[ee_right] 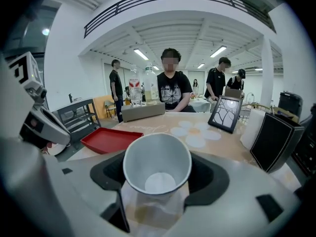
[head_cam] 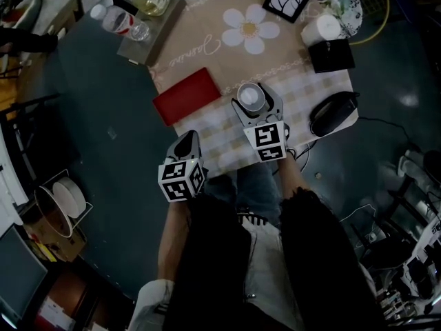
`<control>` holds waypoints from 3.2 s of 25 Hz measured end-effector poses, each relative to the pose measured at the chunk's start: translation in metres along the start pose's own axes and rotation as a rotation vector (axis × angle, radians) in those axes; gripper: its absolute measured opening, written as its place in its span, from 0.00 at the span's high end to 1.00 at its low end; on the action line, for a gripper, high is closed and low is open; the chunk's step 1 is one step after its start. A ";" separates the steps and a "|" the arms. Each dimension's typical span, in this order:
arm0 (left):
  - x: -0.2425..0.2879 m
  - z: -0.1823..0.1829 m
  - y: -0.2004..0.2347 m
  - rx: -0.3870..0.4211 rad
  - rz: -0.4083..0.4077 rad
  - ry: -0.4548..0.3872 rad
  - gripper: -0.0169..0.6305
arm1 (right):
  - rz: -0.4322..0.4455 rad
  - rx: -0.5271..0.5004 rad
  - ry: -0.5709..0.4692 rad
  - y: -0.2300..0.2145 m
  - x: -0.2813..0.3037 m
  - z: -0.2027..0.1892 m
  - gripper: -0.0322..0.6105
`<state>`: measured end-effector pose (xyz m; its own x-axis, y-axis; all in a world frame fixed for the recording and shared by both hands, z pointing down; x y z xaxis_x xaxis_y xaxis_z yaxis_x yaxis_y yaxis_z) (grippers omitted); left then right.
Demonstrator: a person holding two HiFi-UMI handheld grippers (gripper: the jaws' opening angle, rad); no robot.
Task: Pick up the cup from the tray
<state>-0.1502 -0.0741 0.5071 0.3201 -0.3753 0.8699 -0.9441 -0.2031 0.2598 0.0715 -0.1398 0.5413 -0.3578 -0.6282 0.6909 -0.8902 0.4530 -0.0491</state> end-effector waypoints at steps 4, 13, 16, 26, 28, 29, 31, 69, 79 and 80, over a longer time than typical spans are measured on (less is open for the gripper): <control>0.000 0.001 -0.001 0.020 0.007 0.017 0.96 | -0.002 0.006 0.001 0.000 0.000 -0.004 0.43; 0.002 -0.008 0.003 0.005 0.012 0.031 0.96 | 0.031 0.048 -0.039 -0.002 -0.002 0.000 0.42; 0.001 -0.010 0.006 -0.002 0.018 0.028 0.96 | 0.050 0.022 -0.040 0.000 -0.005 0.003 0.41; -0.011 -0.014 0.004 -0.006 0.035 0.013 0.96 | 0.028 0.037 -0.099 -0.004 -0.023 0.013 0.36; -0.014 -0.014 0.002 -0.009 0.035 0.004 0.96 | 0.017 0.037 -0.139 -0.006 -0.032 0.023 0.36; -0.015 -0.014 0.001 -0.009 0.034 -0.001 0.96 | 0.012 0.033 -0.155 -0.006 -0.037 0.028 0.36; -0.017 -0.013 -0.002 -0.006 0.031 -0.013 0.96 | 0.012 0.023 -0.172 -0.006 -0.047 0.036 0.36; -0.110 -0.002 -0.043 0.023 -0.042 -0.363 0.96 | -0.078 0.089 -0.135 0.057 -0.164 0.042 0.94; -0.110 -0.008 -0.043 0.059 -0.035 -0.342 0.96 | -0.094 0.060 -0.121 0.060 -0.169 0.034 0.94; -0.109 -0.009 -0.043 0.056 -0.037 -0.339 0.96 | -0.094 0.059 -0.122 0.060 -0.169 0.034 0.94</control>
<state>-0.1450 -0.0158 0.4047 0.3714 -0.6437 0.6691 -0.9284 -0.2682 0.2573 0.0691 -0.0278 0.3972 -0.3002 -0.7397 0.6023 -0.9352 0.3525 -0.0331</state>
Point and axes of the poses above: the fingertips, and each gripper's own axes: x forward along the fingers, y to its left, z out of its top, the point moved 9 cm from there along -x, backward along the fingers, and after that the axes turned 8 degrees about y, right-handed, at the moved point
